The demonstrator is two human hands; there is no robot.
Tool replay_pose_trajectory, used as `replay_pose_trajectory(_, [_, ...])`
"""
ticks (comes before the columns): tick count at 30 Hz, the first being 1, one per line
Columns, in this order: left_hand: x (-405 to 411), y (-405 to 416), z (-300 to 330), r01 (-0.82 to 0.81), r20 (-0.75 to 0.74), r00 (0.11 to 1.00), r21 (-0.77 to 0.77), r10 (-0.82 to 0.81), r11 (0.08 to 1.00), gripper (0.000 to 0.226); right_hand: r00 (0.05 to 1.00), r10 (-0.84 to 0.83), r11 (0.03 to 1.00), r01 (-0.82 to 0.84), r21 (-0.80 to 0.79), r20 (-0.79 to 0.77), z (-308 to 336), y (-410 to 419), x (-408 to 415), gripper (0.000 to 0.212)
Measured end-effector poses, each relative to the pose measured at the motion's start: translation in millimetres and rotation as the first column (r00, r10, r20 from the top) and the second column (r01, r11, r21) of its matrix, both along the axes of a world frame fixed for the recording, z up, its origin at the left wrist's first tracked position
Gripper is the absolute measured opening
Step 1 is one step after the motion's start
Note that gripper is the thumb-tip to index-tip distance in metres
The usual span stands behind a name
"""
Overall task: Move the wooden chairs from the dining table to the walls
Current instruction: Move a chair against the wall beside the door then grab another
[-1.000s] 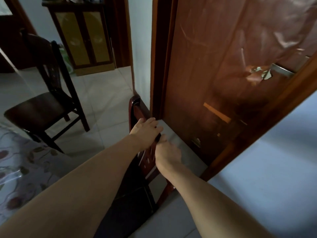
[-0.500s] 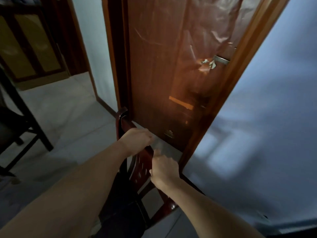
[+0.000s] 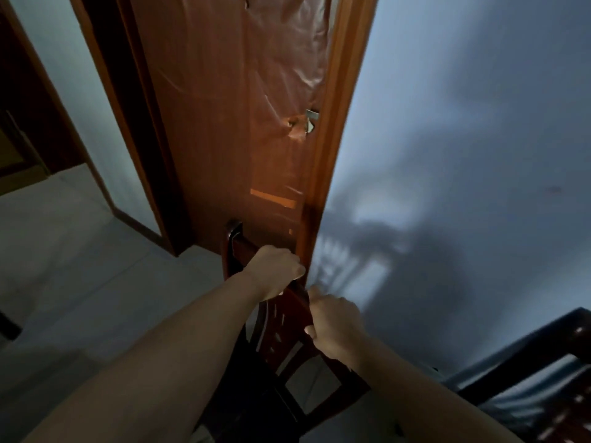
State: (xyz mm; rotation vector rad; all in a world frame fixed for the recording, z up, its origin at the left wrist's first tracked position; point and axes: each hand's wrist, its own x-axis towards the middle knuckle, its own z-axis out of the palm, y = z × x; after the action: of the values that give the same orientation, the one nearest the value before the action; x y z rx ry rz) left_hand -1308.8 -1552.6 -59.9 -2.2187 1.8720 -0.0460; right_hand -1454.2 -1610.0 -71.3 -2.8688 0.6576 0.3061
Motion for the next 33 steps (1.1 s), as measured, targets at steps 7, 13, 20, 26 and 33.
replay_pose_trajectory(7, [-30.6, -83.8, 5.1, -0.069, -0.006, 0.998, 0.012, 0.069, 0.998, 0.037, 0.998, 0.064, 0.993, -0.062, -0.1, 0.026, 3.7, -94.9, -30.0, 0.048])
replay_pose_trajectory(13, [-45.0, -141.3, 5.7, -0.067, 0.0, 0.998, -0.053, 0.067, 0.996, 0.036, 0.995, 0.101, 0.977, -0.094, -0.191, 0.028, 5.7, -162.7, -42.8, 0.048])
replay_pose_trajectory(20, [-53.6, -204.6, -7.0, -0.12, 0.015, 0.992, -0.117, 0.122, 0.986, 0.034, 0.997, 0.073, 0.969, -0.066, -0.239, 0.022, -5.0, -228.4, -42.3, 0.05])
replay_pose_trajectory(26, [-46.8, -237.2, -19.1, -0.126, 0.038, 0.991, -0.101, 0.13, 0.987, 0.03, 0.999, 0.037, 0.969, -0.028, -0.244, 0.034, -20.3, -256.1, -35.3, 0.053])
replay_pose_trajectory(33, [-44.3, -242.3, -31.3, -0.161, -0.044, 0.987, -0.135, 0.156, 0.978, 0.034, 0.999, 0.005, 0.971, 0.007, -0.237, 0.047, -31.9, -268.0, -30.9, 0.042])
